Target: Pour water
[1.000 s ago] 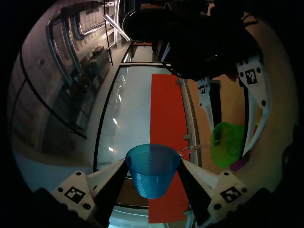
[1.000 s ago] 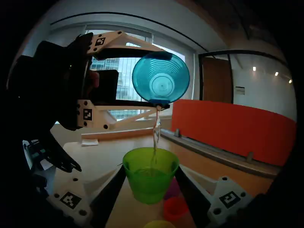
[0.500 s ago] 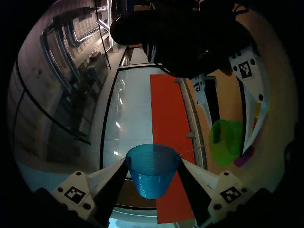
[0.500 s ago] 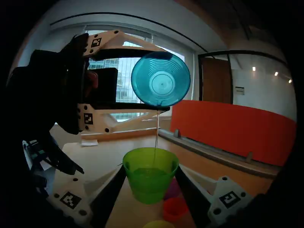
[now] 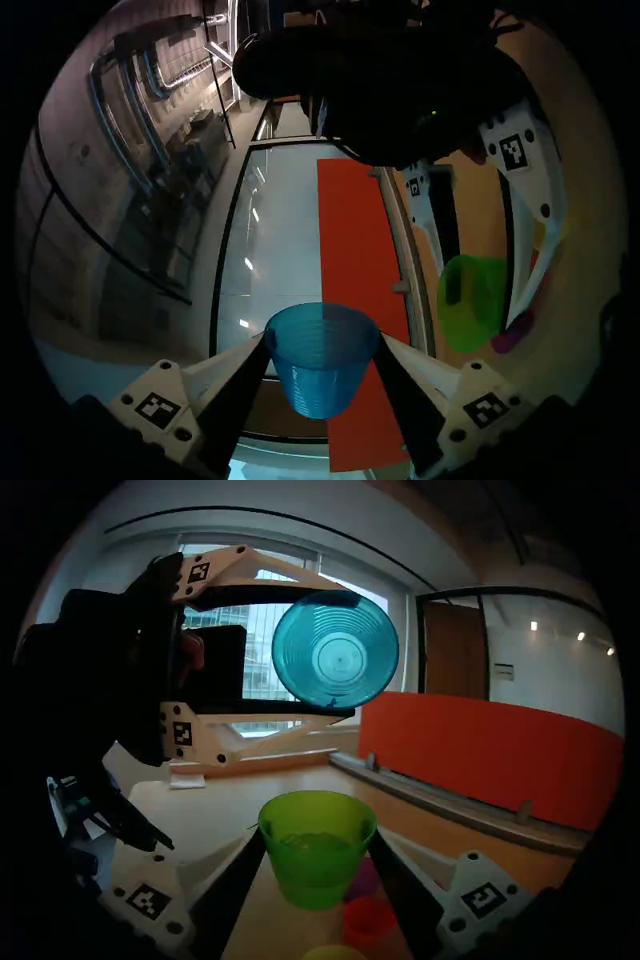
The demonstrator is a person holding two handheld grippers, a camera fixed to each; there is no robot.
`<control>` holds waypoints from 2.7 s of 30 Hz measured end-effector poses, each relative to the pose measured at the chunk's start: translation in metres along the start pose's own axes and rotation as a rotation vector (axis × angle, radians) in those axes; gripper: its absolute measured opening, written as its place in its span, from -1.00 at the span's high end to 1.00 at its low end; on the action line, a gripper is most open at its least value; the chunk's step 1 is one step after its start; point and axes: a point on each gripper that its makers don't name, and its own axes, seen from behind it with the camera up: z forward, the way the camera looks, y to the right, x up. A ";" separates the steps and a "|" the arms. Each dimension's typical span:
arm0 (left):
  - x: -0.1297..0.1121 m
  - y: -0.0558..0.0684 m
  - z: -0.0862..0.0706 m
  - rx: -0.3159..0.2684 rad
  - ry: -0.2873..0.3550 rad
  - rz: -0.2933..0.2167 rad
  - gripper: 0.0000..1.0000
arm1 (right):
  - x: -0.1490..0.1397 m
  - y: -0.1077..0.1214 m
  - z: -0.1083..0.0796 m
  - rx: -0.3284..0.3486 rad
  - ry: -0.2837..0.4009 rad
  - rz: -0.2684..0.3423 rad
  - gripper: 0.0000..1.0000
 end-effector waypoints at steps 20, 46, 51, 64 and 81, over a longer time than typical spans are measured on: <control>-0.015 0.008 0.011 -0.070 0.012 -0.529 -0.73 | 0.005 -0.001 -0.005 -0.008 0.013 0.000 -0.80; -0.034 0.002 -0.001 -0.132 0.101 -1.295 -0.73 | 0.023 -0.002 -0.019 -0.011 0.044 0.002 -0.80; -0.036 0.004 -0.003 -0.156 0.117 -1.381 -0.73 | 0.026 -0.001 -0.020 -0.013 0.047 0.002 -0.80; -0.043 0.031 -0.004 -0.189 0.077 -1.404 -0.73 | 0.022 0.010 -0.034 -0.043 0.032 0.004 -0.80; -0.058 0.097 -0.014 -0.246 0.003 -1.440 -0.73 | 0.004 0.063 -0.091 -0.180 -0.004 0.025 -0.80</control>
